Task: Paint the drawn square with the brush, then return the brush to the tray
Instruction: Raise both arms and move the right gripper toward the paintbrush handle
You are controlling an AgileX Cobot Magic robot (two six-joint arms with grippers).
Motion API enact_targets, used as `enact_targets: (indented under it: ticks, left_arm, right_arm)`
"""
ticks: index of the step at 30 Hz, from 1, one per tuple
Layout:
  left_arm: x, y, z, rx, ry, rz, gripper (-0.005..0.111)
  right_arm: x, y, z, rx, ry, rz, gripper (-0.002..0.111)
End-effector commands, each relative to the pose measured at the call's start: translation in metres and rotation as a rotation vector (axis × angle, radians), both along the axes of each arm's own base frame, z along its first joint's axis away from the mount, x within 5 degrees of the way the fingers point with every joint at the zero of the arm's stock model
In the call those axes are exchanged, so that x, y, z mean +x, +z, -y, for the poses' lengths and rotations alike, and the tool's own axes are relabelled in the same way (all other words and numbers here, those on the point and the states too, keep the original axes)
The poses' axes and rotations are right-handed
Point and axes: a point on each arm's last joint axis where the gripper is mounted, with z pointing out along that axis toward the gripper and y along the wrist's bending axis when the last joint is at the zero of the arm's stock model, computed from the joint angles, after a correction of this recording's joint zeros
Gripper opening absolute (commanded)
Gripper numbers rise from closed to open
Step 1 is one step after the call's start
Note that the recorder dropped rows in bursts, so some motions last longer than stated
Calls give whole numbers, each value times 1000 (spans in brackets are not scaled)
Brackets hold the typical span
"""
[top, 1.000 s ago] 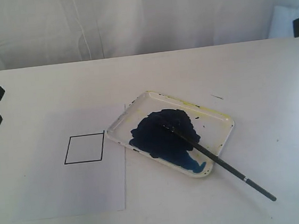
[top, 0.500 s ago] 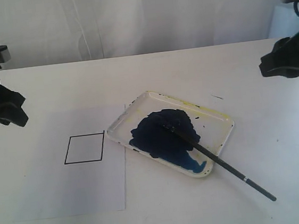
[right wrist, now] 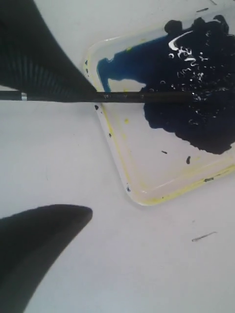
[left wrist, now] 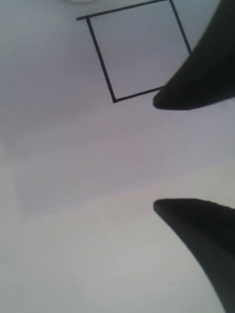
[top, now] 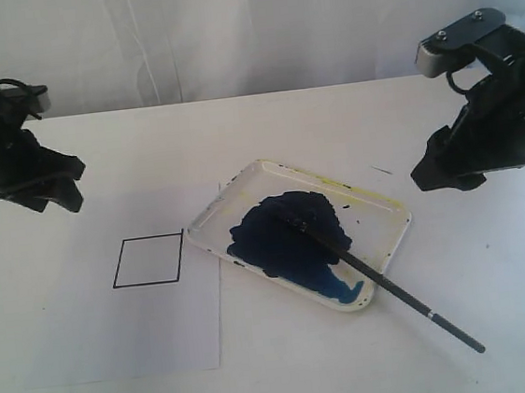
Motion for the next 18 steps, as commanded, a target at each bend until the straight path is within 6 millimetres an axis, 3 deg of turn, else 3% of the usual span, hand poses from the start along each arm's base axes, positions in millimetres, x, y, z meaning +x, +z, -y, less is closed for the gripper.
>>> enact_targets:
  ticks: [1,9,18]
  left_arm:
    - [9,-9,14,-2,-27,-37,70]
    - [19,-31,16,-8,31,-47,70]
    - [28,-40,16,-23,79,1,70]
  right_arm:
    - [1,-2,-3,-8,56,-18,58]
    - [5,-22,-15,-17,113,-100,58]
    - [9,-36,-26,-54,197,-114,58]
